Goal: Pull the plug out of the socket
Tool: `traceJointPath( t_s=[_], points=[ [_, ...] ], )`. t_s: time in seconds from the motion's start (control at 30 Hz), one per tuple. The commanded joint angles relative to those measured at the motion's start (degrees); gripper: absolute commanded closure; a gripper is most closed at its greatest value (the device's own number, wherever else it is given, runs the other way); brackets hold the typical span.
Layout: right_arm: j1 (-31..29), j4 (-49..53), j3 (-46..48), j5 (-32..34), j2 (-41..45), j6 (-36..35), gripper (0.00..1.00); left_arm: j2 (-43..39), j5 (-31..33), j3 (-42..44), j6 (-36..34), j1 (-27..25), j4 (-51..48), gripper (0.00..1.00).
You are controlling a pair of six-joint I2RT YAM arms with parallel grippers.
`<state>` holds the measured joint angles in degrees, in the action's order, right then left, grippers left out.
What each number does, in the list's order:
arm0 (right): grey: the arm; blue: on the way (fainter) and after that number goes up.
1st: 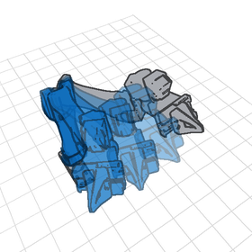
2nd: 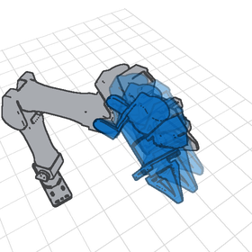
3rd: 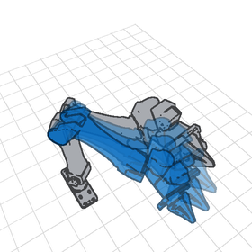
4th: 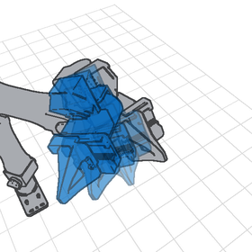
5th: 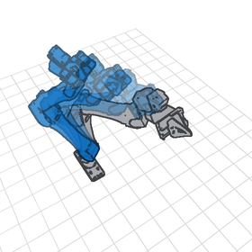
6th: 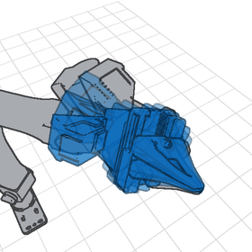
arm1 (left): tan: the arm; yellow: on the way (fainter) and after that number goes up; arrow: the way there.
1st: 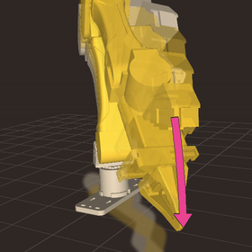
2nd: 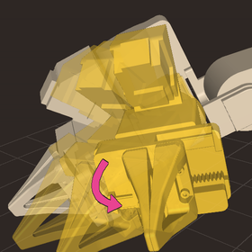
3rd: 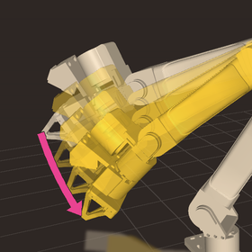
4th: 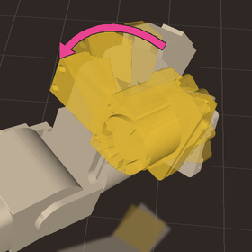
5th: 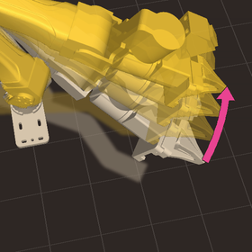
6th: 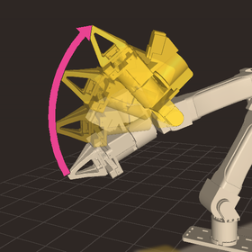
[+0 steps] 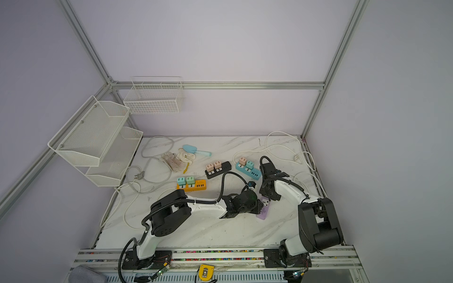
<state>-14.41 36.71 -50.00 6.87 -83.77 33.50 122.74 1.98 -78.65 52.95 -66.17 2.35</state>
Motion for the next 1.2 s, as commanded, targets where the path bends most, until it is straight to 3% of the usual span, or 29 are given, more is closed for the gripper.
traceJointPath(
  t_s=[0.0, 0.23, 0.3, 0.43, 0.6, 0.83, 1.17],
  points=[
    [1.07, -0.85, -2.52, -0.3, 2.74, 0.08, 0.79, 4.76, -2.99, 0.29, -1.09, -2.1, -10.7, 0.75],
    [-4.58, -0.68, -5.3, 3.67, -0.17, 2.7, 0.8, 5.37, -3.38, -0.32, -1.18, -2.22, -10.69, 0.75],
    [-4.8, -1.55, -4.84, 1.74, -0.53, 3.25, 0.79, 5.47, -3.4, -0.26, -1.18, -2.21, -10.79, 0.75],
    [-0.7, -1.17, -3.22, 0.28, 2.34, 1.4, 0.78, 5.23, -3.32, 0.07, -1.18, -2.21, -10.63, 0.75],
    [-0.3, 1.84, -4.1, 5.81, 4.76, 0.63, 0.79, 5.5, -3.71, -0.18, -1.2, -2.26, -10.47, 0.75],
    [-3.42, -0.25, -4.9, 2.55, 2.5, 3.2, 0.8, 5.54, -3.58, -0.13, -1.36, -2.21, -10.44, 0.76],
    [0.97, 0.3, -3.69, 0.99, 4.77, 0.76, 0.78, 5.66, -3.91, -0.15, -1.44, -2.21, -10.31, 0.76]
  ],
)
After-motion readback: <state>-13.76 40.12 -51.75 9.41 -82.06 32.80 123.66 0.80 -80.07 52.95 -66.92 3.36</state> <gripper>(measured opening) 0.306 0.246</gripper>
